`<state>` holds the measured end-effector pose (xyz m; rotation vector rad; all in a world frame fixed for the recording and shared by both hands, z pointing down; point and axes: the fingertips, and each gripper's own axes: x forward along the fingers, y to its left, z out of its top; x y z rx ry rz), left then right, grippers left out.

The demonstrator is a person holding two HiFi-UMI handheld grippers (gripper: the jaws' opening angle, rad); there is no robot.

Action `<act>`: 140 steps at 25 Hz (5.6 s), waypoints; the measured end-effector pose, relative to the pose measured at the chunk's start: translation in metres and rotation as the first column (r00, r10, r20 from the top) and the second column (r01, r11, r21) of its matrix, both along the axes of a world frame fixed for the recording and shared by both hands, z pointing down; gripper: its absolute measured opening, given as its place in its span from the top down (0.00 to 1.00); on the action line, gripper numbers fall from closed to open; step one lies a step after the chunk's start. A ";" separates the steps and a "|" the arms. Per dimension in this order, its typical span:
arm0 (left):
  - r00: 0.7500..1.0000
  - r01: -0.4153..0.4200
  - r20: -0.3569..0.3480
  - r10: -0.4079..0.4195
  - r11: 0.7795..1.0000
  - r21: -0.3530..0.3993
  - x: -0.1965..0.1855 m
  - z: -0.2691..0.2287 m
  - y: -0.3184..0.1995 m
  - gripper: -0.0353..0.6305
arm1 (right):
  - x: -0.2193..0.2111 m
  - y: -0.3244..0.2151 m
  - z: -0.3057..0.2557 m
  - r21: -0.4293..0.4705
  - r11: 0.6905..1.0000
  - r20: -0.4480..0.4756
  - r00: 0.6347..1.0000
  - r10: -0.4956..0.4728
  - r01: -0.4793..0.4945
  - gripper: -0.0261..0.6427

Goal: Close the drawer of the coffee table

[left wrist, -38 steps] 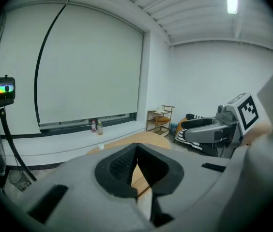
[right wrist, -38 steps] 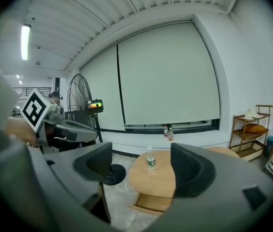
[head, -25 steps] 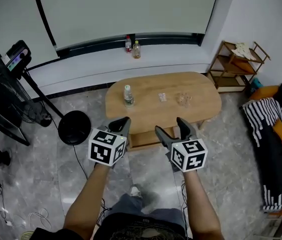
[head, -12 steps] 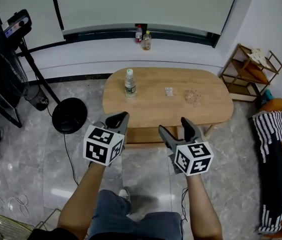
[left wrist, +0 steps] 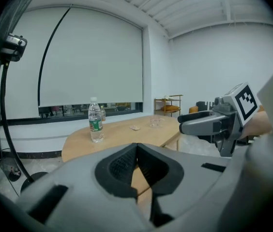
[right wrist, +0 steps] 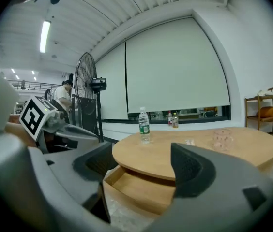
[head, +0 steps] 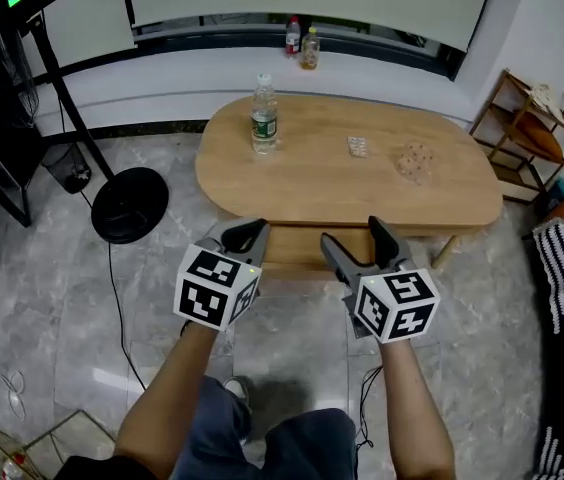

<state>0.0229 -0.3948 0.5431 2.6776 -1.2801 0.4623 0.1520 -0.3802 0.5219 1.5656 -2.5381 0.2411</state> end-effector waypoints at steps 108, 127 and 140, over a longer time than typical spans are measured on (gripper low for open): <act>0.998 -0.047 -0.035 0.049 0.998 0.044 0.020 0.179 -0.074 0.94 | 0.008 -0.139 0.249 -0.178 0.971 0.842 0.486 0.233 -0.158 0.23; 1.000 0.009 -0.016 -0.008 0.996 0.086 0.007 0.159 -0.048 0.94 | 0.004 -0.099 0.237 -0.182 0.966 0.752 0.607 0.257 -0.184 0.38; 0.999 0.029 0.043 -0.032 0.997 0.064 -0.020 0.008 -0.025 0.94 | 0.009 -0.041 0.084 -0.229 0.961 0.494 0.832 0.251 -0.154 0.56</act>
